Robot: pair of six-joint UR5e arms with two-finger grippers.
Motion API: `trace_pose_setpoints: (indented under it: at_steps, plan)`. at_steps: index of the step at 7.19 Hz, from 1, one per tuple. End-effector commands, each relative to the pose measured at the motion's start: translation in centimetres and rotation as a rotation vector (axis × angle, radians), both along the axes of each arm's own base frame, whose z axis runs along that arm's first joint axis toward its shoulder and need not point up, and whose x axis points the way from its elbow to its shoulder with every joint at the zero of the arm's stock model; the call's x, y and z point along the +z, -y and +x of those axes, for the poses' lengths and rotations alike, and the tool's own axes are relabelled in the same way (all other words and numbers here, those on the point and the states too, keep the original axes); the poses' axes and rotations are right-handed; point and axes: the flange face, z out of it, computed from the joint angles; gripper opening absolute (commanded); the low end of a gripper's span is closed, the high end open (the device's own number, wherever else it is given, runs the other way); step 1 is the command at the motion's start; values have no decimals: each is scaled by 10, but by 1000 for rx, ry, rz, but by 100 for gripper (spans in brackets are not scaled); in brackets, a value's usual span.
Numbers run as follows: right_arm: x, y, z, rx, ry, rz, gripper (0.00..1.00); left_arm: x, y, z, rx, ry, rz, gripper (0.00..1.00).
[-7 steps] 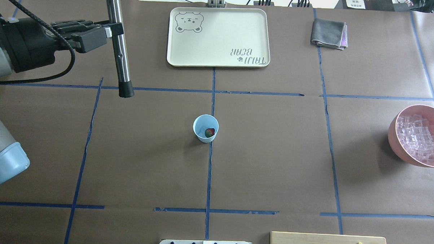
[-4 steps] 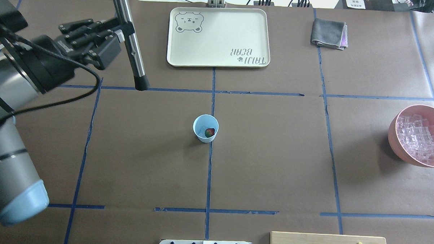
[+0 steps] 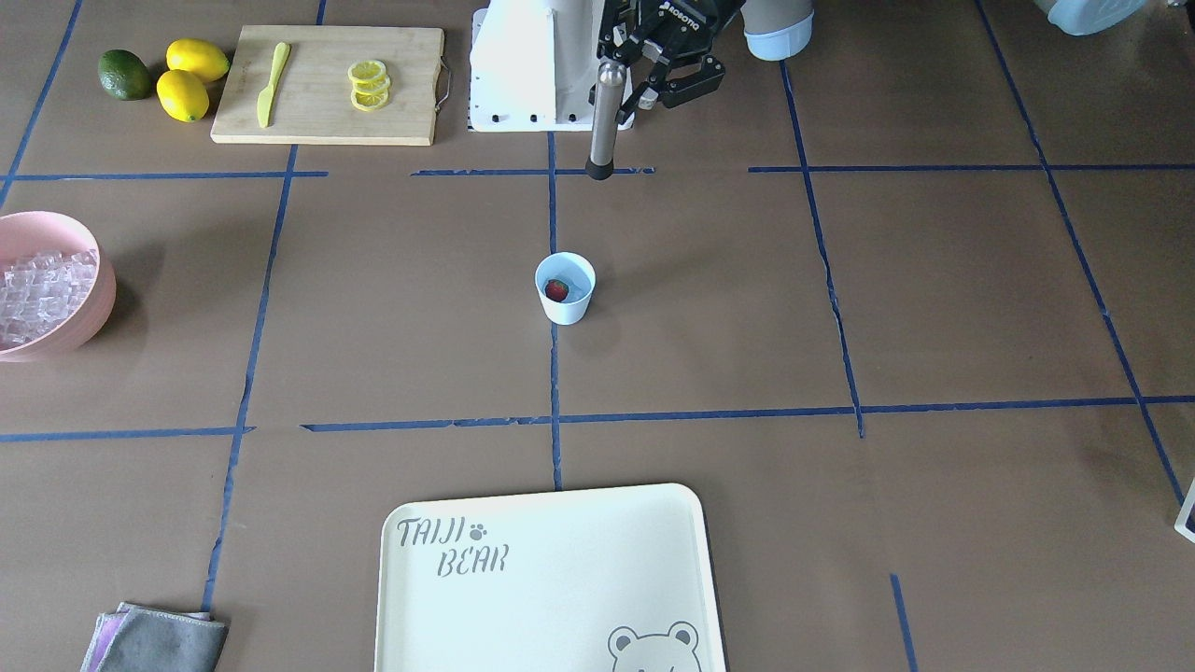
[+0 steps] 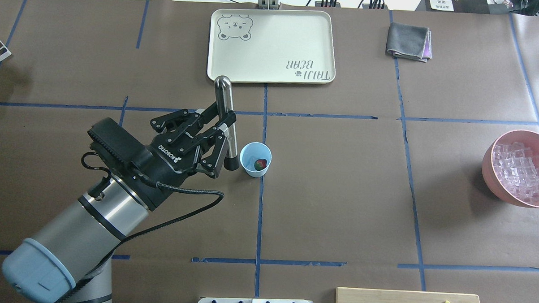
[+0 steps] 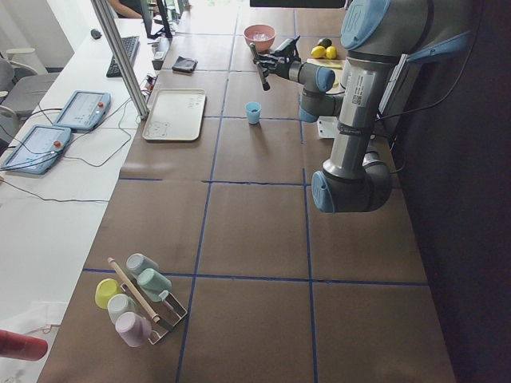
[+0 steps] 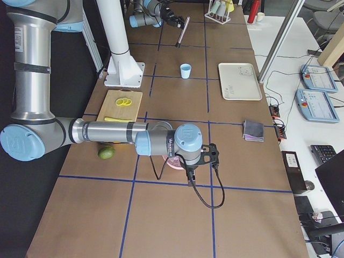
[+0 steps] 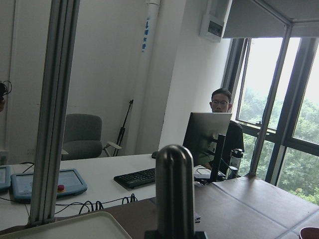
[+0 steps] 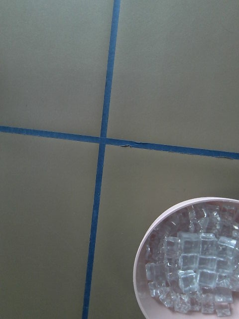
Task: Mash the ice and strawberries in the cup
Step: 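Press the steel rod down into the cup with the left gripper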
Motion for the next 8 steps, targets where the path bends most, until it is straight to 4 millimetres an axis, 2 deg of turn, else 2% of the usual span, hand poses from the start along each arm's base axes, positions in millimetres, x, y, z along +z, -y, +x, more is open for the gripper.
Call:
trace_pose_setpoints:
  at_steps: [1,3,4,5,6,8]
  plan:
    - [2,0,0,-1,-1,-3,99,26,10,44,-30,-29,-4,0]
    - [4,-1,0,-1,1,-7,100,23,16,53,-46,-51,-6,0]
    - [4,-1,0,-1,1,-7,99,30,21,61,-62,-60,-12,0]
    - [4,-1,0,-1,1,-7,99,42,27,83,-69,-73,-12,0]
    - [4,-1,0,-1,0,-7,99,51,37,94,-82,-70,-12,0]
    - [5,-1,0,-1,0,-9,99,55,40,98,-84,-67,-14,0]
